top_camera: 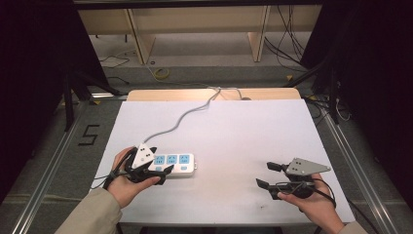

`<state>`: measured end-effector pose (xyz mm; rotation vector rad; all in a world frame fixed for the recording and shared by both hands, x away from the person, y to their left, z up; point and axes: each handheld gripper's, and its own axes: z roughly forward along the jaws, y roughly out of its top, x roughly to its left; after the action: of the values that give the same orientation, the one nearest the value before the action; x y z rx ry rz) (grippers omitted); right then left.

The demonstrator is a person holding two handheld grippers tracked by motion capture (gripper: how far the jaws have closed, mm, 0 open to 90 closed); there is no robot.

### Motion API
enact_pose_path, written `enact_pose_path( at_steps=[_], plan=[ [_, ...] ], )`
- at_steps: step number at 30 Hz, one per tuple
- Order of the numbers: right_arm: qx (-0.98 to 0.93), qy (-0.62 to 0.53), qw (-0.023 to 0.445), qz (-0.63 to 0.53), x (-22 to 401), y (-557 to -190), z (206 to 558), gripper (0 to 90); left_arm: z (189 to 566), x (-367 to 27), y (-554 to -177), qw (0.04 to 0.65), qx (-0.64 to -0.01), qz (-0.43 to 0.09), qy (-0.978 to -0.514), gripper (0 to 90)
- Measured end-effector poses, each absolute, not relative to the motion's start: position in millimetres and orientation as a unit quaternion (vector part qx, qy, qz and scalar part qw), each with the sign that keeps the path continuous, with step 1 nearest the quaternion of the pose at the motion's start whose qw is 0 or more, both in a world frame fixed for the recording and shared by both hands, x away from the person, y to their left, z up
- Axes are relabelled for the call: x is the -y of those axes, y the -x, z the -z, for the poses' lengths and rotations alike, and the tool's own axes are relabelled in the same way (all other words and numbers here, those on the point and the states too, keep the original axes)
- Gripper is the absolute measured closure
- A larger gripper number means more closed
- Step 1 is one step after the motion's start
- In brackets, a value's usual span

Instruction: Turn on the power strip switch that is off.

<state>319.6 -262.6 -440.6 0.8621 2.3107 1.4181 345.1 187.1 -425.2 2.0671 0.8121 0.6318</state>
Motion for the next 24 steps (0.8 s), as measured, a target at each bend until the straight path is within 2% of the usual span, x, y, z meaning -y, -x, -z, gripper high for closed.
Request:
enact_pose_path(
  at_steps=[24],
  plan=[
    [-0.805,-0.299,0.148,-0.491,262.4,-320.2,441.3,29.1,438.9,-215.7,-319.4,0.396,-0.326,-0.246,-0.823,17.1]
  ],
)
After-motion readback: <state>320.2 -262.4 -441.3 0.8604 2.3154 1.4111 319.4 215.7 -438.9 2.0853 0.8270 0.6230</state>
